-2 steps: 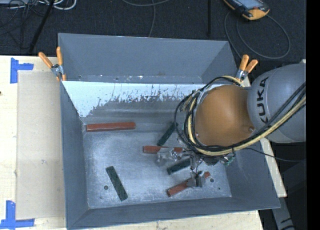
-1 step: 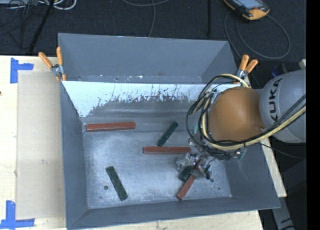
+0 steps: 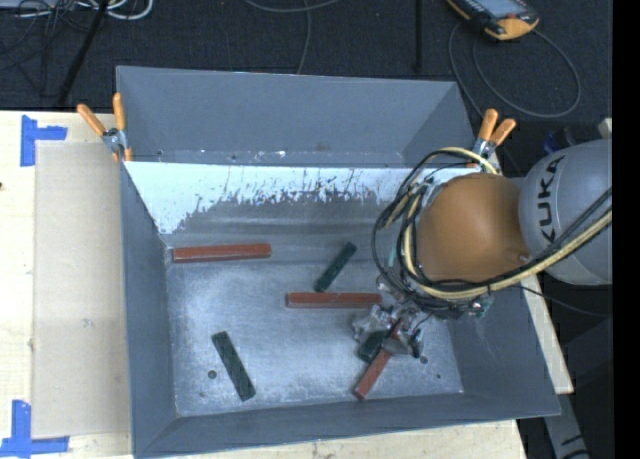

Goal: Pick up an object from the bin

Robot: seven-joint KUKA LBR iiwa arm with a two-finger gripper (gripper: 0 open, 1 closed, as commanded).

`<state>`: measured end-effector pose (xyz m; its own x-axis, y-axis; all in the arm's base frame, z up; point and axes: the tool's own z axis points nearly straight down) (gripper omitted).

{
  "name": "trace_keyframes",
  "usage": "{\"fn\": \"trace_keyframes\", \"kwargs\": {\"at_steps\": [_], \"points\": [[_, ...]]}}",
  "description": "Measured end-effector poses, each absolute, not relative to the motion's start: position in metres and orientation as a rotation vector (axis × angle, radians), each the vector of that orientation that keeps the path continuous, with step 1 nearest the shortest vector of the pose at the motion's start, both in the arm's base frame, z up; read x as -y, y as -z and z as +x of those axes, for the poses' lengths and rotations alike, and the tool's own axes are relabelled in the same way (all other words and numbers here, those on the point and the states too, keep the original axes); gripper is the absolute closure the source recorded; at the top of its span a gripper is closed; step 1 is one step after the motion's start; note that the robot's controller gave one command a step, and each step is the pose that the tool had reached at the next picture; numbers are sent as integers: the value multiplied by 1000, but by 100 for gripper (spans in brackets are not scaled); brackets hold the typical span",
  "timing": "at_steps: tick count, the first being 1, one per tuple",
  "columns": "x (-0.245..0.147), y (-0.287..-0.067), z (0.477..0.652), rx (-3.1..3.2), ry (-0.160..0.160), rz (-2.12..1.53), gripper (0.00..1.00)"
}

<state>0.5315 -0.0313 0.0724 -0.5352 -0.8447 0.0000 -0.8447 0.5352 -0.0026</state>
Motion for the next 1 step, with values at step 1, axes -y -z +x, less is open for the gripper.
{"fn": "trace_keyframes", "kwargs": {"at_steps": [1], "points": [[55,-78,526,-2732,-1,-1540,100]]}}
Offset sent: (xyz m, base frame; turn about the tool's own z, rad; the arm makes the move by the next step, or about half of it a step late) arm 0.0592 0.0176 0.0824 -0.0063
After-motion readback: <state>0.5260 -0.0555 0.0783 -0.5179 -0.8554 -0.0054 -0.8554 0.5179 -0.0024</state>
